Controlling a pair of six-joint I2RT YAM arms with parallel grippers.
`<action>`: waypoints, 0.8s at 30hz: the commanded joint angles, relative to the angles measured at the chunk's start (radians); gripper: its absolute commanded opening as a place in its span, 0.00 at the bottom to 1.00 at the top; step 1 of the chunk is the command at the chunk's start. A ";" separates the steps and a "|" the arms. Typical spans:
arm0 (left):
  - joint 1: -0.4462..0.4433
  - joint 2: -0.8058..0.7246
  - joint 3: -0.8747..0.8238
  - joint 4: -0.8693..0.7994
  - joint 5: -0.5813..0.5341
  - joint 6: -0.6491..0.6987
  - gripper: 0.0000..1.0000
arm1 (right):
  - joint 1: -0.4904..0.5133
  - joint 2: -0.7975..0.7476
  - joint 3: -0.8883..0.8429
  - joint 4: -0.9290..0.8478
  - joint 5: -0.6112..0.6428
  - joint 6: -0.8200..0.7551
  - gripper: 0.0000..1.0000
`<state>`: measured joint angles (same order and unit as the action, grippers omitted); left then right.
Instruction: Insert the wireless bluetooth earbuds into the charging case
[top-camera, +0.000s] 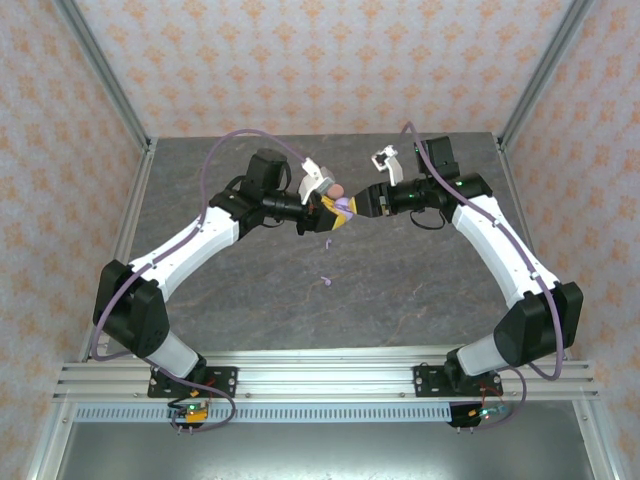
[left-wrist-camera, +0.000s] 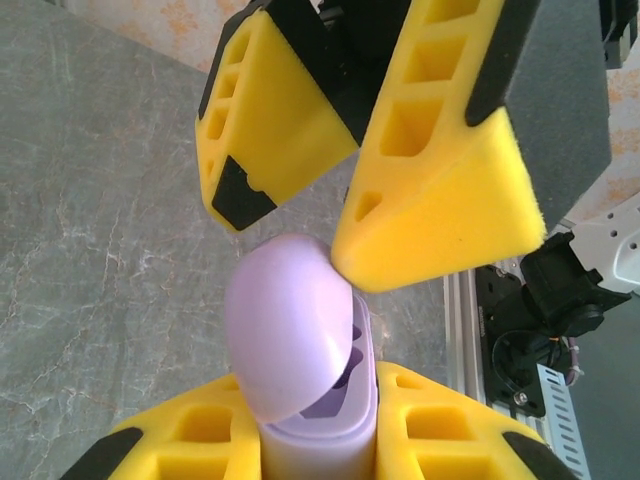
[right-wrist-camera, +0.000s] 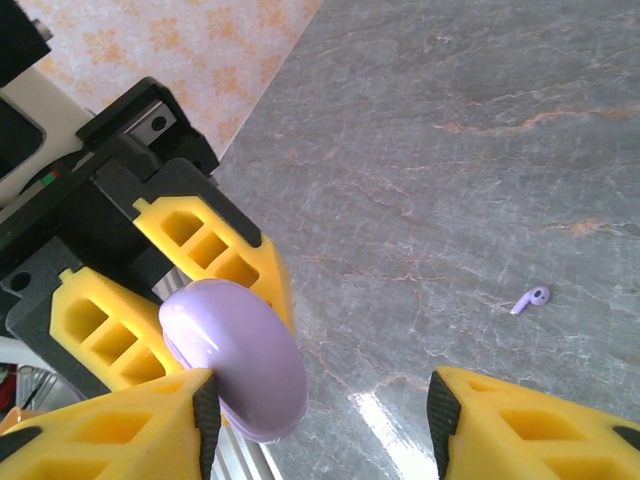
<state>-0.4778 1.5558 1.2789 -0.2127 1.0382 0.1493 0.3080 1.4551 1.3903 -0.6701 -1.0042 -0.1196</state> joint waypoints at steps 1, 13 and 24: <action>-0.019 -0.057 -0.020 0.104 0.058 -0.025 0.17 | -0.004 -0.008 0.021 0.053 0.128 0.038 0.57; -0.018 -0.074 -0.091 0.246 -0.002 -0.100 0.17 | -0.004 -0.063 0.015 0.066 0.148 0.064 0.58; -0.019 -0.109 -0.193 0.398 -0.053 -0.143 0.17 | -0.006 -0.154 -0.068 0.065 0.373 0.130 0.59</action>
<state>-0.4911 1.4895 1.1088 0.1001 1.0088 0.0235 0.3069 1.3102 1.3464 -0.6083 -0.7383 -0.0181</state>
